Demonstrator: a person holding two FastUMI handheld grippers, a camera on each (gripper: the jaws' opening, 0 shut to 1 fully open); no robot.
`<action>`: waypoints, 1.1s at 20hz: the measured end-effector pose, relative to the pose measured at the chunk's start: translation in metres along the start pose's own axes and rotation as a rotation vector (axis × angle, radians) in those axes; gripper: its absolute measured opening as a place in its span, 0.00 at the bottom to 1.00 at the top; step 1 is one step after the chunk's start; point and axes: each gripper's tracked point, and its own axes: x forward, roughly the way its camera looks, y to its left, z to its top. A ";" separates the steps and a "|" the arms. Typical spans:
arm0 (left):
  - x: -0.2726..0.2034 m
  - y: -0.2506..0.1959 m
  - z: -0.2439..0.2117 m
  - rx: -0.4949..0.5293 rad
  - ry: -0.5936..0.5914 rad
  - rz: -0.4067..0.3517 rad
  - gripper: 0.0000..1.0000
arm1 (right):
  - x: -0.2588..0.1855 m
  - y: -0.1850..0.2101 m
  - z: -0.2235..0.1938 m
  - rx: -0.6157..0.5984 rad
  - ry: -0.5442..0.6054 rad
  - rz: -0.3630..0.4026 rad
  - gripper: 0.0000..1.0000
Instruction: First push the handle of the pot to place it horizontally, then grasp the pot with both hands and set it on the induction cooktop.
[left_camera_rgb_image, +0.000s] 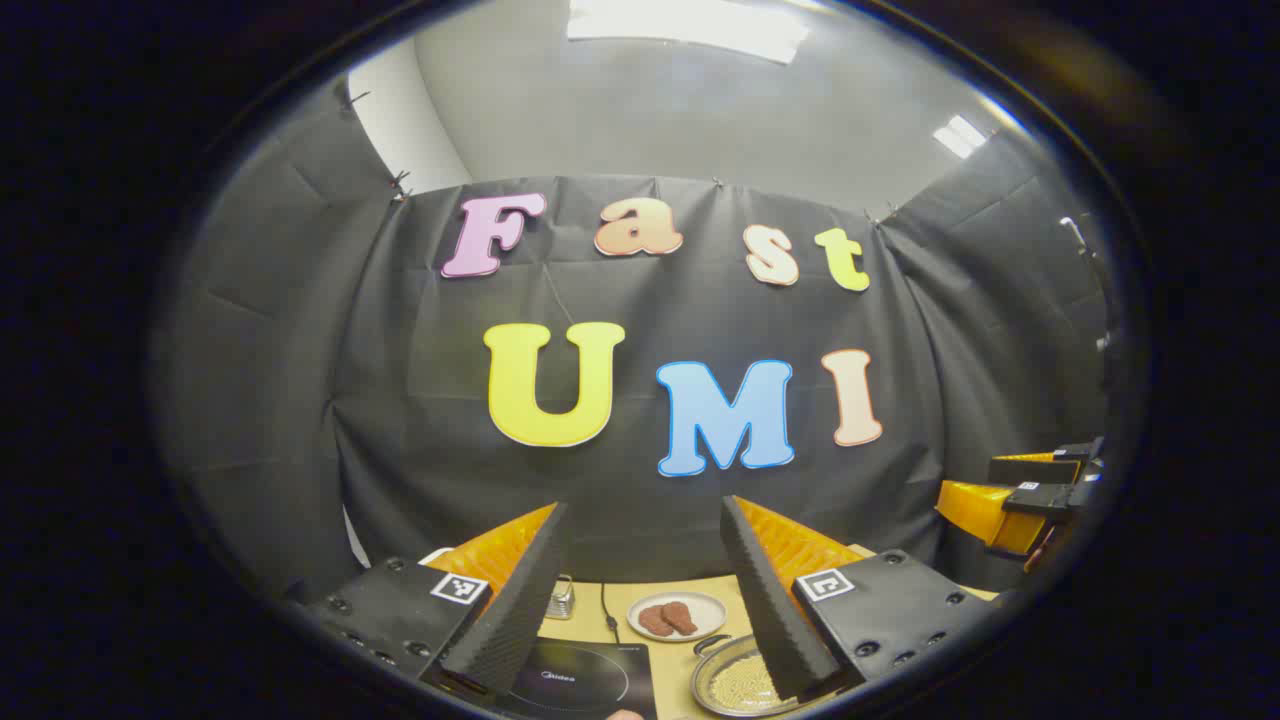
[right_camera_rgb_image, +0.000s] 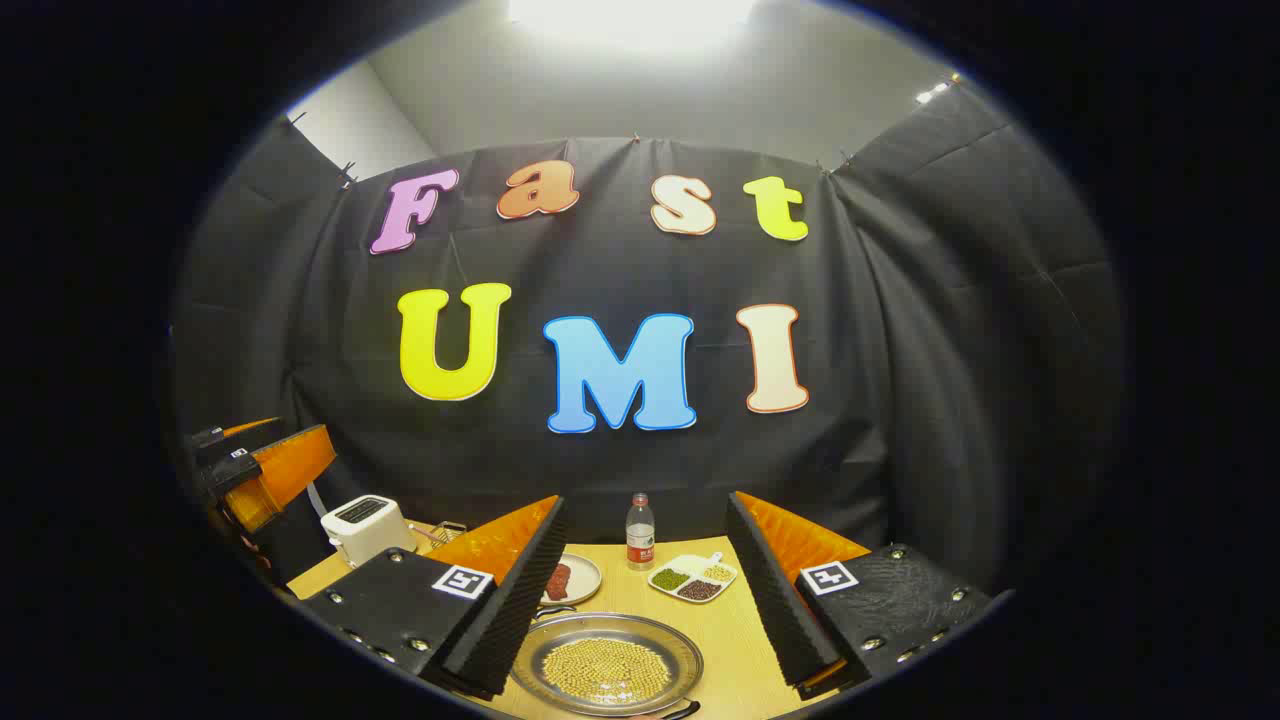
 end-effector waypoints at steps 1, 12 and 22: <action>0.000 0.002 -0.002 -0.002 0.001 0.005 0.98 | 0.000 0.002 -0.002 0.000 0.004 0.005 0.96; 0.000 0.008 0.005 0.007 -0.013 0.008 0.96 | 0.007 0.012 0.004 -0.010 -0.008 0.027 0.96; 0.008 0.011 -0.006 0.009 0.008 0.027 0.98 | 0.019 0.010 -0.007 -0.018 0.017 0.046 0.96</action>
